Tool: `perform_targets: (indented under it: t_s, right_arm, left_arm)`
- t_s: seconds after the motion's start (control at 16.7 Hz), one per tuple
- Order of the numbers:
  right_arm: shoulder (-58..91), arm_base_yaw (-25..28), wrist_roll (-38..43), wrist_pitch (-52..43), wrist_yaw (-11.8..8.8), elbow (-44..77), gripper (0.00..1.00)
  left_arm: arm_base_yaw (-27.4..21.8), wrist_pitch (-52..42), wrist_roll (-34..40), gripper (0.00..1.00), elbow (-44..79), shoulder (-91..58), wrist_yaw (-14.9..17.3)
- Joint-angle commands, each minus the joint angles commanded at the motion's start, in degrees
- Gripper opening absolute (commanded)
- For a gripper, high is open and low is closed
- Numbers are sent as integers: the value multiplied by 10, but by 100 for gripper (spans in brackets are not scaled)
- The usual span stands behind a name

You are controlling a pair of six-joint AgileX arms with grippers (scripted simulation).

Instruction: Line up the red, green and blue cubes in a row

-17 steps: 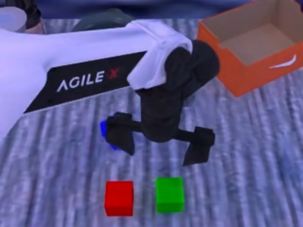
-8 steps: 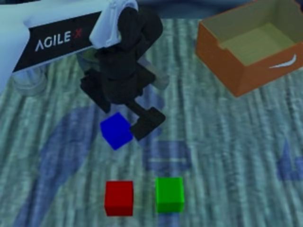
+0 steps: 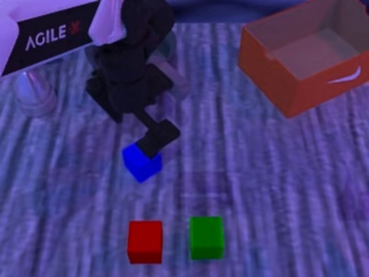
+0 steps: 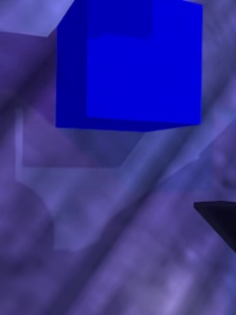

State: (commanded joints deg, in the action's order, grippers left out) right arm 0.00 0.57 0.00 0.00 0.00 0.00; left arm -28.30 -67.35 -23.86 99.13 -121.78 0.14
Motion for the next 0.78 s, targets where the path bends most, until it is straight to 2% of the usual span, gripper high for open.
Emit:
perform_targets:
  t_s: [0.24, 0.6, 0.78]
  right_arm:
    - [0, 0, 0, 0, 0, 0, 100]
    - [0, 0, 0, 0, 0, 0, 100]
    - [0, 0, 0, 0, 0, 0, 100]
  left_arm:
    - [-2, 9, 1, 100, -10, -1, 0]
    - [1, 144, -1, 100, -91, -47, 0]
    - [1, 175, -2, 100, -113, -62, 1]
